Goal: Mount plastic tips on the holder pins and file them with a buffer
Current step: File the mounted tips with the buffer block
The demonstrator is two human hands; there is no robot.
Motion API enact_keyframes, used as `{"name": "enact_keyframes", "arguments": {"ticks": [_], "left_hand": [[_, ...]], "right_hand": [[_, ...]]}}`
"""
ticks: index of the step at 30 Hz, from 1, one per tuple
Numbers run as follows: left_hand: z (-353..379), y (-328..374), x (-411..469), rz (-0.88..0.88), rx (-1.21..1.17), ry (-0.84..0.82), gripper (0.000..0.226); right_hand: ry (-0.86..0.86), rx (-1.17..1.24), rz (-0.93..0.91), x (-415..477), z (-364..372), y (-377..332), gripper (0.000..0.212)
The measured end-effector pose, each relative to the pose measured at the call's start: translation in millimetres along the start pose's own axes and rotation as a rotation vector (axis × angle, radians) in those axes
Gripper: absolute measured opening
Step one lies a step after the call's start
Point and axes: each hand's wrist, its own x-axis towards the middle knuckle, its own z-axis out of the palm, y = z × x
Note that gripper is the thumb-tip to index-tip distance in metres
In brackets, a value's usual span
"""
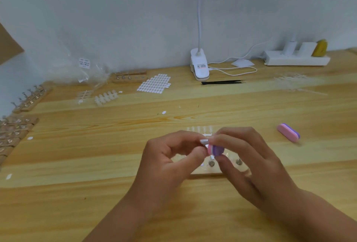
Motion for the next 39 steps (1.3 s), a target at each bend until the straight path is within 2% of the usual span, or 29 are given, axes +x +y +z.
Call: {"name": "enact_keyframes", "arguments": {"ticks": [2,4,8,13,17,21,25,30,33,35,39], "left_hand": [[-1.7,-2.2,1.7,-0.074,-0.166,-0.014,0.019],[-3.1,-4.1,2.4,-0.12,-0.207,0.001,0.026],[-1.9,-4.7,2.5,-0.148,-0.184,0.0,0.028],[2.1,-2.4,0.8,-0.164,-0.166,-0.059,0.023],[5.0,-3.4,-1.1,-0.156,-0.181,-0.087,0.021],[6.9,-6.3,-2.3,-0.155,-0.173,-0.077,0.027],[4.8,-7.1,-3.1,-0.079,-0.074,-0.107,0.039],[2.8,-5.3,-4.1,0.008,-0.006,-0.03,0.034],[1.6,-5.8,-5.0,0.046,0.056,0.006,0.032],[1.9,-6.0,-5.4,0.058,0.103,0.017,0.033],[3.3,-5.1,-6.6,0.077,0.177,0.043,0.03]], "right_hand": [[-0.001,-0.029,-0.006,-0.5,1.4,1.3,0.031],[0.016,-0.052,0.019,1.1,0.6,2.3,0.029],[0.06,-0.017,0.119,4.8,-5.7,-2.3,0.026],[0.031,0.077,0.218,1.3,-10.3,-4.6,0.019],[0.013,-0.051,0.181,3.1,-3.3,0.6,0.022],[0.055,-0.062,0.16,-0.1,-0.9,5.1,0.009],[0.07,-0.059,0.202,1.1,-2.3,2.6,0.016],[0.016,0.077,0.255,4.6,-6.3,-4.0,0.017],[-0.068,0.185,0.305,5.0,-14.8,-2.8,0.03],[-0.104,0.173,0.318,6.1,-16.8,-0.5,0.041],[-0.121,0.089,0.21,5.9,-11.4,0.8,0.048]]}}
